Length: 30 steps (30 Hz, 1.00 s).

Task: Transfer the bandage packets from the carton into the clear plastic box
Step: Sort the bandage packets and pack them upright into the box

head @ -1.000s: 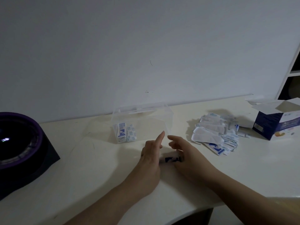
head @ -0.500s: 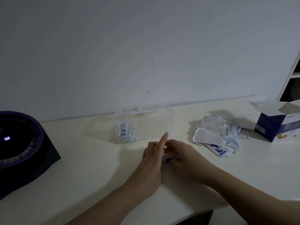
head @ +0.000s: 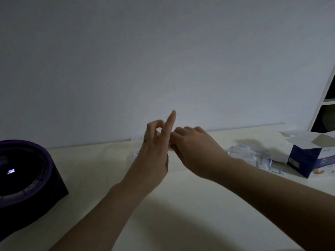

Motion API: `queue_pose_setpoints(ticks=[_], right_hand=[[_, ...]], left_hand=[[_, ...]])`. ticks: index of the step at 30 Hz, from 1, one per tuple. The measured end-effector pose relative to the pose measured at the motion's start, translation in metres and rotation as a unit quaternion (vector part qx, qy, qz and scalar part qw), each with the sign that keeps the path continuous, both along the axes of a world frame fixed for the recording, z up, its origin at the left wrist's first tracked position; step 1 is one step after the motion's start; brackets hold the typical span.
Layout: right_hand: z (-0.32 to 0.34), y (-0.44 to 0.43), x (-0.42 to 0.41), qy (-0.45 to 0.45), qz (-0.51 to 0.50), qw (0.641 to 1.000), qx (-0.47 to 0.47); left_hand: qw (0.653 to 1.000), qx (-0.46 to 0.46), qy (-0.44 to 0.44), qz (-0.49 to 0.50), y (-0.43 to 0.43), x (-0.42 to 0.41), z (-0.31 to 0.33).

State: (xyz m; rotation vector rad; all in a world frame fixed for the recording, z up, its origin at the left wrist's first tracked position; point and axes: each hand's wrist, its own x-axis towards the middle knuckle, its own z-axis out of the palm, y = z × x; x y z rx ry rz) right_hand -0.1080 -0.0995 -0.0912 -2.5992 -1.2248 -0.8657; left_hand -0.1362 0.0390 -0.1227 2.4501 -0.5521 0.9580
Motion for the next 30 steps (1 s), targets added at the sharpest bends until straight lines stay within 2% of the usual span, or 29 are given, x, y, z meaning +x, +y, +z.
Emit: queue_pose_setpoints(ticks=[4, 8, 12, 15, 19, 22, 26, 30], right_hand=[[0.024, 0.015, 0.021, -0.075, -0.02, 0.996, -0.035], [0.033, 0.026, 0.04, -0.063, -0.031, 0.996, -0.046], [0.025, 0.03, 0.078, 0.073, -0.132, 0.985, -0.083], [0.016, 0.044, 0.104, 0.194, -0.211, 0.945, -0.156], [0.01, 0.071, 0.107, 0.312, -0.243, 0.878, -0.27], [0.005, 0.084, 0.105, 0.359, -0.25, 0.848, -0.298], [-0.008, 0.092, 0.107, 0.426, -0.246, 0.826, -0.275], [-0.018, 0.099, 0.111, 0.431, -0.251, 0.83, -0.248]], left_hand=[[0.999, 0.006, -0.028, 0.032, 0.011, 0.015, 0.022], [0.996, -0.08, 0.014, 0.038, 0.027, 0.023, 0.027], [0.989, -0.064, 0.096, 0.092, 0.063, 0.034, 0.021], [0.97, -0.035, 0.205, 0.129, 0.078, 0.039, 0.012], [0.945, -0.008, 0.301, 0.125, 0.081, 0.044, 0.006], [0.929, 0.014, 0.347, 0.126, 0.083, 0.047, 0.004], [0.92, 0.02, 0.371, 0.126, 0.084, 0.047, 0.008], [0.915, 0.038, 0.385, 0.115, 0.084, 0.046, 0.013]])
